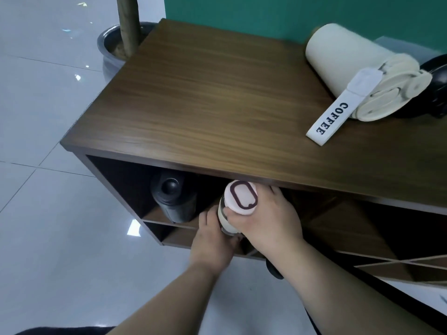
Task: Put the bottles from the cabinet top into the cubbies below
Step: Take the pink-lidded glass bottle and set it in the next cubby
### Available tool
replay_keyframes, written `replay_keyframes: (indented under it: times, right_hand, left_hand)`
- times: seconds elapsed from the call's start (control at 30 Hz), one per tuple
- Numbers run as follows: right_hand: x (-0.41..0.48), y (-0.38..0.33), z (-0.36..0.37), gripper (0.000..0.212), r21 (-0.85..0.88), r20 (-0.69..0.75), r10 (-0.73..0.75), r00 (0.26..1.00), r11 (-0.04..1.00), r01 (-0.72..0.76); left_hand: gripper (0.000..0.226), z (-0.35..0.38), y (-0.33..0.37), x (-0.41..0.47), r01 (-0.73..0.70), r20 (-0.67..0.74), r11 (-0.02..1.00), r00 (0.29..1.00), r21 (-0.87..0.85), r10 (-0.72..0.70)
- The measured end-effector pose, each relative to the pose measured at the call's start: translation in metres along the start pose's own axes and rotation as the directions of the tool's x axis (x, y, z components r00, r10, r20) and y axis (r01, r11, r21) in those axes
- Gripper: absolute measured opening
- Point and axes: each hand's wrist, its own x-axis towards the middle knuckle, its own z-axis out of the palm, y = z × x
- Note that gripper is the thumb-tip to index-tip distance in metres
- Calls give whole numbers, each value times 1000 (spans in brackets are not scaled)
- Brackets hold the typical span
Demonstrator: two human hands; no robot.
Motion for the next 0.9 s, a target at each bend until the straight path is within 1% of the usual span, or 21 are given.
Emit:
replay_keyframes:
  times: [0.1, 0.2, 0.27, 0.33, 0.47, 0.63, 0.77, 0.9]
  right_hand:
    - [4, 1, 0, 65, 15, -15, 37, 999, 999, -37]
    - [3, 8, 5, 69, 96, -13, 22, 1000, 995, -21]
    - [0, 14, 10, 71, 180, -3, 3, 1000, 984, -2]
    - [-1, 17, 13, 72, 240, 9, 15, 1000, 971, -16]
    - [1, 20, 20, 77, 261, -11, 72, 997, 963, -67]
    - [1, 19, 23, 84, 312, -69, 136, 988, 944, -108]
    - [0, 18, 25, 88, 342, -98, 181, 979, 929, -138]
    - [-3, 17, 28, 93, 354, -108, 223, 969, 919, -172]
  left_hand:
    - [73, 5, 3, 4, 16, -15, 1000, 1000, 17, -16]
    - [74, 8, 3, 7, -2, -25, 997, 1000, 71, 4]
    - [76, 9, 2, 7, -23, -21, 994, 999, 111, 25]
    - [82, 9, 2, 6, -6, -29, 996, 1000, 93, 9]
    - [92, 7, 2, 5, 21, -30, 999, 999, 44, -20]
    - [89, 1, -2, 6, -4, -31, 999, 1000, 36, 5]
    - [97, 0, -4, 7, -25, 1, 993, 1000, 114, 25]
    - [106, -2, -7, 8, -21, 61, 985, 998, 169, 11]
